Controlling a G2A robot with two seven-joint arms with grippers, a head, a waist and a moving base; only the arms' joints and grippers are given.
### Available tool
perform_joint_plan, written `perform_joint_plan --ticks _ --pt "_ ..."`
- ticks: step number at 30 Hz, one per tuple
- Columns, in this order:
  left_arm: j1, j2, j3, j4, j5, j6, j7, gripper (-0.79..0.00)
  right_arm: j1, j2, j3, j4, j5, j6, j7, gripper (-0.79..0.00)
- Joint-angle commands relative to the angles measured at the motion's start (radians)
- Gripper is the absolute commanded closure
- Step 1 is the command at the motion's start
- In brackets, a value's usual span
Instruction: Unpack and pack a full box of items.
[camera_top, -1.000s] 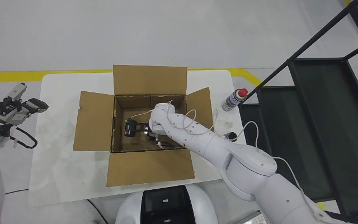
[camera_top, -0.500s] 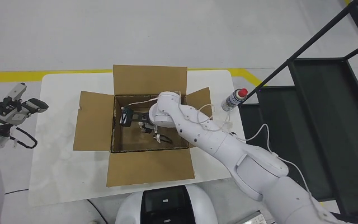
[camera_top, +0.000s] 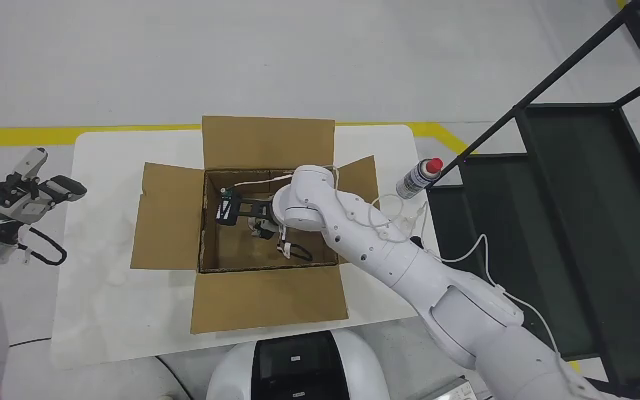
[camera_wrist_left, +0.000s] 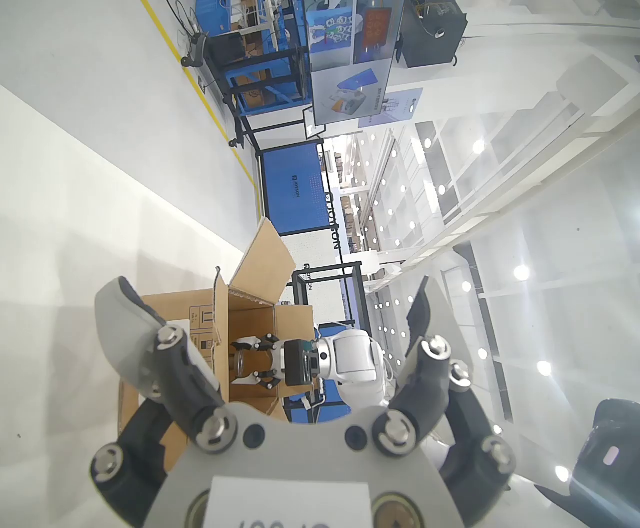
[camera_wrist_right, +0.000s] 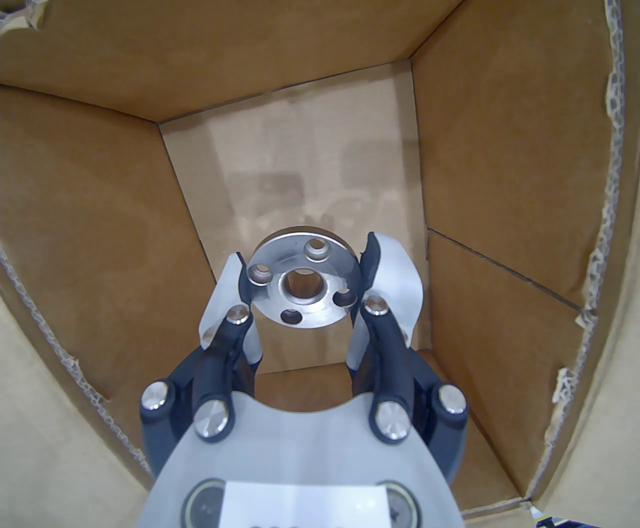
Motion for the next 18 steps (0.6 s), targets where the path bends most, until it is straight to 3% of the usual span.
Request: perform_joint_plan --ticks 1,18 --pt "0.0 0.0 0.0 0.0 0.0 0.0 0.0 -0.785 0.0 0.0 0.0 0.0 0.0 0.0 0.0 0.0" --pt "0.0 0.0 0.0 0.0 0.0 0.0 0.0 -0.785 0.0 0.0 0.0 0.0 0.0 0.0 0.0 0.0"
